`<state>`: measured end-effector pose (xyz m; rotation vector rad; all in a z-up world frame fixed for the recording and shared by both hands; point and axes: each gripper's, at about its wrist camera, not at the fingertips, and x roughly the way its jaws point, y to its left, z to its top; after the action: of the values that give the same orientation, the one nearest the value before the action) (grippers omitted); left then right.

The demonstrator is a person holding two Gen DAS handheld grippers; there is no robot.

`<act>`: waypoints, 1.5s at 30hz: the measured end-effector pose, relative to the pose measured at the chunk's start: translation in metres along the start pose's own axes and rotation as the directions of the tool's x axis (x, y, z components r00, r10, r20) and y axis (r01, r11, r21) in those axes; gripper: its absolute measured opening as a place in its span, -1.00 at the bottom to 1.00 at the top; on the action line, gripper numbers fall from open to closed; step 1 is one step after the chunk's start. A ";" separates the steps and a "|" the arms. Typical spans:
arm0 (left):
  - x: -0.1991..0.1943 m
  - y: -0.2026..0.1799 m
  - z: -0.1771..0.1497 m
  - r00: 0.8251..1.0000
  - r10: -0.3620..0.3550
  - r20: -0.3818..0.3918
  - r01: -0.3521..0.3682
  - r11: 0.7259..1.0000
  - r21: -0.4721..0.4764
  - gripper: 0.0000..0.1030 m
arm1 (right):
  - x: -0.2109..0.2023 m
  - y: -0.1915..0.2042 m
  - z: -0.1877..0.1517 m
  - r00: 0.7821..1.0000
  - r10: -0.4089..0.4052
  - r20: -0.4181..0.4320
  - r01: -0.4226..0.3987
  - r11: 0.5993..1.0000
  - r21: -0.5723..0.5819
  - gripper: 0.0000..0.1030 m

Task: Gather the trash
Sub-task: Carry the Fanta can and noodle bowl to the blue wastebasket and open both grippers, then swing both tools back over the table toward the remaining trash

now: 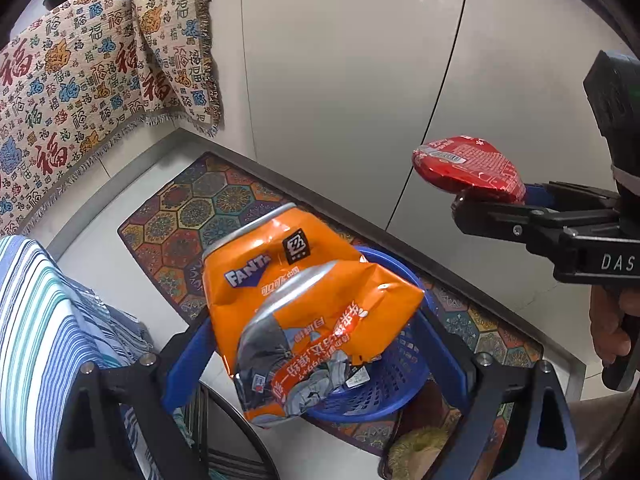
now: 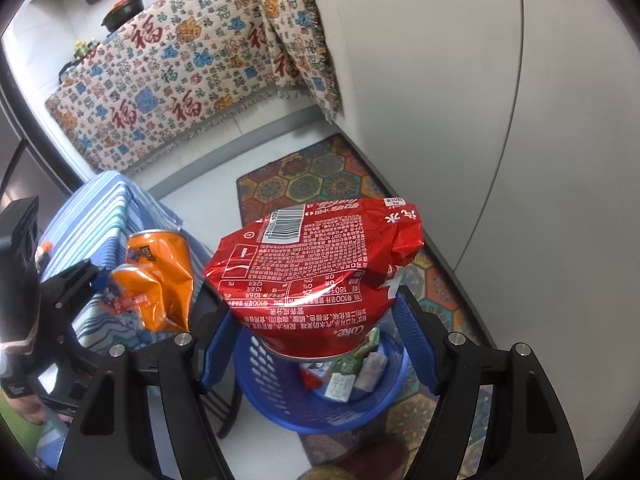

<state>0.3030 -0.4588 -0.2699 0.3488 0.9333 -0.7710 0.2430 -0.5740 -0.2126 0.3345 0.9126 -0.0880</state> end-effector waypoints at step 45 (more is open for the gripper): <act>-0.037 -0.005 -0.008 0.999 -0.012 0.039 0.014 1.000 -0.028 0.89 | -0.021 0.004 0.015 0.993 0.004 0.121 -0.012 0.998 0.063 0.75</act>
<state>0.2813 -0.4414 -0.2432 0.3020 0.9101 -0.7731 0.2425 -0.5763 -0.1866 0.3878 0.7891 -0.1290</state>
